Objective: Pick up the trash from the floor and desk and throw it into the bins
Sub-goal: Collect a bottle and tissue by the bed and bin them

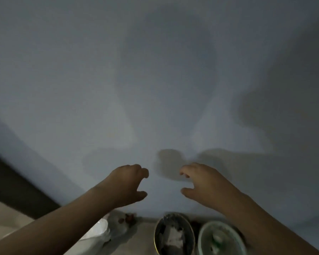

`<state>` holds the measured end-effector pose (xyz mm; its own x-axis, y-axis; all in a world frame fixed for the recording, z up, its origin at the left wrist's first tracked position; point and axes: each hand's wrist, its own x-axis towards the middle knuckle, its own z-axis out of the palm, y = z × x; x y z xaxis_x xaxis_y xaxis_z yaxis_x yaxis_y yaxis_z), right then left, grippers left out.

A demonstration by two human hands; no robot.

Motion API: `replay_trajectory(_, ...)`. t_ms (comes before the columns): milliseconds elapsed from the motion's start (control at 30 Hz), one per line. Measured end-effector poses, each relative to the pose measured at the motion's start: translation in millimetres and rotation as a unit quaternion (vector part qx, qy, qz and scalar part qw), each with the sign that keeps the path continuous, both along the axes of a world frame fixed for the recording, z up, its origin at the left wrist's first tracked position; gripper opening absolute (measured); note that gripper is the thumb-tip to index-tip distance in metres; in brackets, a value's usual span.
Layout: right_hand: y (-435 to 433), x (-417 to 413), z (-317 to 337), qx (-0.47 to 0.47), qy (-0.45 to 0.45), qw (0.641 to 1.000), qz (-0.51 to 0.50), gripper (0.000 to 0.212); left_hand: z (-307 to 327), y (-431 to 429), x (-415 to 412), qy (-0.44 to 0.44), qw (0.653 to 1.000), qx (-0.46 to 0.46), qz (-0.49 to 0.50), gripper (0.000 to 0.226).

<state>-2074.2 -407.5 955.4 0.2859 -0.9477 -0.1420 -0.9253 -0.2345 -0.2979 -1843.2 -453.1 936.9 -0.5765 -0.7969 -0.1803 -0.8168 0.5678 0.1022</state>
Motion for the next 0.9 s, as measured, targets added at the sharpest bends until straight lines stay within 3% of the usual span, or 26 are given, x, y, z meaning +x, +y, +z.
replay_trajectory(200, -6, 79, 74, -0.078, 0.003, 0.989, 0.125, 0.047, 66, 45, 84, 0.034, 0.988, -0.073, 0.132, 0.053)
replay_trajectory(400, 19, 198, 107, -0.105, -0.013, 0.964, 0.245, 0.044, 96, 131, 188, 0.049, 0.954, -0.084, 0.283, 0.049)
replay_trajectory(667, 127, 412, 121, -0.101, -0.063, 0.899, 0.422, 0.045, 123, 321, 360, 0.001, 0.884, -0.110, 0.454, 0.047)
replay_trajectory(900, 244, 578, 108, -0.076, -0.059, 0.835, 0.542, 0.043, 109, 486, 465, 0.008, 0.799, -0.099, 0.593, 0.045)
